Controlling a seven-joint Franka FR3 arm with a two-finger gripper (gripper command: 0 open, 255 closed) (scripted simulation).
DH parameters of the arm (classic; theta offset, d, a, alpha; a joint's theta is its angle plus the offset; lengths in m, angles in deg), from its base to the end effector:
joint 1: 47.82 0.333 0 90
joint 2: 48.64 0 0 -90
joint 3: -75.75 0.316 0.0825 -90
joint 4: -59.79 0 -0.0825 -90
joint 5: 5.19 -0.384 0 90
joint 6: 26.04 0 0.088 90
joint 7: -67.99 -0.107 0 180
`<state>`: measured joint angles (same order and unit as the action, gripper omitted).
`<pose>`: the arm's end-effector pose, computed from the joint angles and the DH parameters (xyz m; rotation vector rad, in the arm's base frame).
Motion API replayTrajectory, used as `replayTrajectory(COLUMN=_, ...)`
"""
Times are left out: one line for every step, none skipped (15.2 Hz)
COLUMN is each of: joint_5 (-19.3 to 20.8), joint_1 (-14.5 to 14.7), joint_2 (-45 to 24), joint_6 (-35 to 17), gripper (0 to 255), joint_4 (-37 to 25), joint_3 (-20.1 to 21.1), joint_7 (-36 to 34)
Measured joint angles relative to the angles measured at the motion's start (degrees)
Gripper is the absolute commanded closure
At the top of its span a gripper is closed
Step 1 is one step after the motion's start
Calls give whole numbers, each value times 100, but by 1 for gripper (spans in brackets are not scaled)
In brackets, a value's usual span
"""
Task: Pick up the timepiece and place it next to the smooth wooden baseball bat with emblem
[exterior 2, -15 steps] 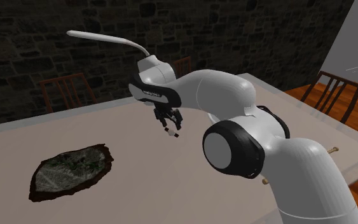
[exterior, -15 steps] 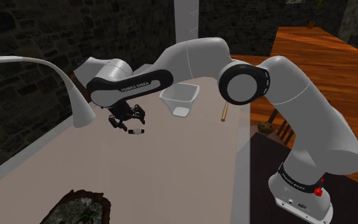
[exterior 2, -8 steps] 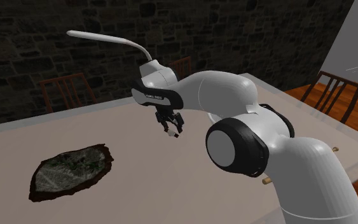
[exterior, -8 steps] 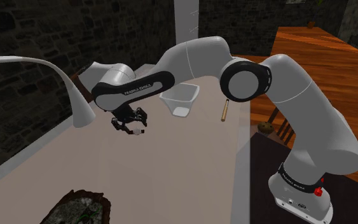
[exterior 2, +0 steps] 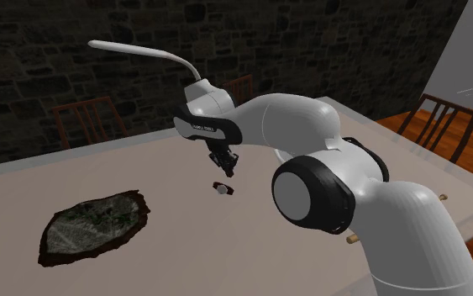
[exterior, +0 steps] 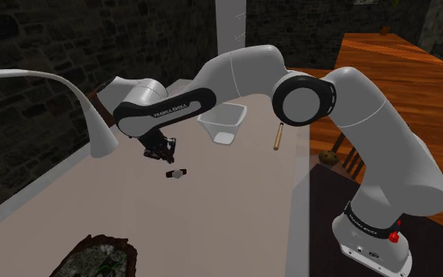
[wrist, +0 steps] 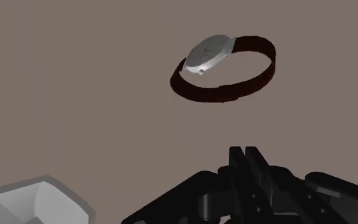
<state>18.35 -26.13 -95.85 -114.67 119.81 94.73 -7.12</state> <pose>0.6266 0.3791 0.3408 2.6800 -0.8534 -0.0327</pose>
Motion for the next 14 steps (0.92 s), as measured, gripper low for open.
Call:
replayTrajectory(joint_5=0, joint_1=0, joint_2=0, joint_6=0, gripper=255, joint_4=0, joint_3=0, joint_7=0)
replayTrajectory(joint_5=0, joint_1=0, joint_2=0, joint_6=0, gripper=255, joint_4=0, joint_3=0, joint_7=0)
replayTrajectory(joint_5=0, joint_1=0, joint_2=0, joint_6=0, gripper=255, joint_4=0, joint_3=0, joint_7=0)
replayTrajectory(joint_5=0, joint_1=0, joint_2=0, joint_6=0, gripper=255, joint_4=0, joint_3=0, joint_7=0)
replayTrajectory(joint_5=0, joint_1=0, joint_2=0, joint_6=0, gripper=0, joint_4=0, joint_3=0, joint_7=0)
replayTrajectory(joint_5=0, joint_1=0, joint_2=0, joint_6=0, gripper=0, joint_4=0, joint_3=0, joint_7=0)
replayTrajectory(joint_5=-106, joint_1=-118, joint_2=302, joint_6=-274, gripper=0, joint_4=512, joint_3=25, joint_7=-281)
replayTrajectory(joint_5=-264, joint_1=-248, joint_2=761, joint_6=-770, gripper=0, joint_4=1227, joint_3=46, joint_7=-901)
replayTrajectory(joint_5=-430, joint_1=-334, joint_2=1246, joint_6=-1302, gripper=0, joint_4=1924, joint_3=48, joint_7=-1641)
replayTrajectory(joint_5=-572, joint_1=-394, joint_2=1748, joint_6=-1896, gripper=0, joint_4=2685, joint_3=28, joint_7=-2442)
replayTrajectory(joint_5=-669, joint_1=-383, joint_2=2214, joint_6=-2496, gripper=0, joint_4=3390, joint_3=-11, joint_7=-3298)
replayTrajectory(joint_5=-683, joint_1=-293, joint_2=2570, joint_6=-3028, gripper=0, joint_4=3920, joint_3=-76, joint_7=-4210)
replayTrajectory(joint_5=-676, joint_1=-220, joint_2=2823, joint_6=-3433, gripper=0, joint_4=4328, joint_3=-129, joint_7=-4949)
replayTrajectory(joint_5=-662, joint_1=-181, joint_2=2935, joint_6=-3670, gripper=0, joint_4=4548, joint_3=-162, joint_7=-5346)
